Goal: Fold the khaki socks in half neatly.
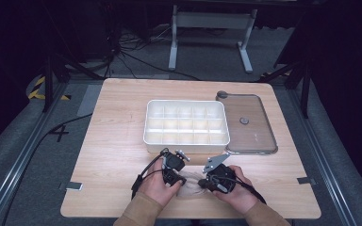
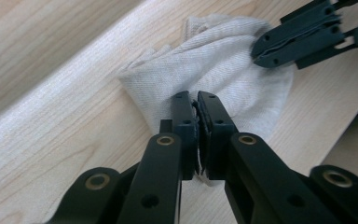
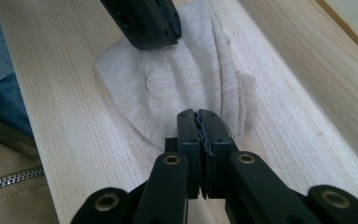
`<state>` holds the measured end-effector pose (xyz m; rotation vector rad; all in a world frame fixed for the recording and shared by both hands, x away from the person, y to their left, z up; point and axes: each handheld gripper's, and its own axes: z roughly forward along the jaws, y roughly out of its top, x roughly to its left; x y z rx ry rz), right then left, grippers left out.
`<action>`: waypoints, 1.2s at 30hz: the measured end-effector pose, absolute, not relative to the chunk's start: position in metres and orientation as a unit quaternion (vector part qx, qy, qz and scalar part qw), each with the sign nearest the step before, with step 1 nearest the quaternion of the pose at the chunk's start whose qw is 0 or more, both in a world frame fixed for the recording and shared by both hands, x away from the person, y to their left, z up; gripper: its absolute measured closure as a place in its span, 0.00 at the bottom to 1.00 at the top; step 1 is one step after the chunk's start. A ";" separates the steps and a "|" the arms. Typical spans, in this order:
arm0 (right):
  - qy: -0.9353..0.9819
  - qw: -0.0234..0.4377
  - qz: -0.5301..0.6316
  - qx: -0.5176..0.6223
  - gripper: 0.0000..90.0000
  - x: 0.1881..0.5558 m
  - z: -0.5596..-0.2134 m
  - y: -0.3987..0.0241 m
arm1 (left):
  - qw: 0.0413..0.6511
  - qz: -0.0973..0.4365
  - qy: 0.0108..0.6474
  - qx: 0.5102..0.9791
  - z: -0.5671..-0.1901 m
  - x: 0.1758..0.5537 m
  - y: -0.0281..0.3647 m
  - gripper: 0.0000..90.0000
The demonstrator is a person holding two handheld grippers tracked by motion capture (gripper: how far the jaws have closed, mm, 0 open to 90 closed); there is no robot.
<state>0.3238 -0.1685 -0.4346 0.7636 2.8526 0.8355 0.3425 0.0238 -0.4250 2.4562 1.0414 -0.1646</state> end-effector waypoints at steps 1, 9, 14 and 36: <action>0.929 0.037 0.272 0.249 0.98 0.324 -0.434 -0.169 | 0.234 -0.059 0.382 0.892 -0.423 0.342 0.025 0.94; 0.928 0.040 0.278 0.246 0.98 0.324 -0.431 -0.169 | 0.262 -0.073 0.371 0.888 -0.406 0.341 0.043 0.81; 0.925 0.042 0.289 0.244 0.98 0.322 -0.425 -0.167 | 0.248 -0.086 0.379 0.887 -0.408 0.343 0.049 0.77; 0.926 0.033 0.293 0.234 0.99 0.324 -0.440 -0.151 | 0.238 -0.110 0.375 0.890 -0.423 0.344 0.048 0.72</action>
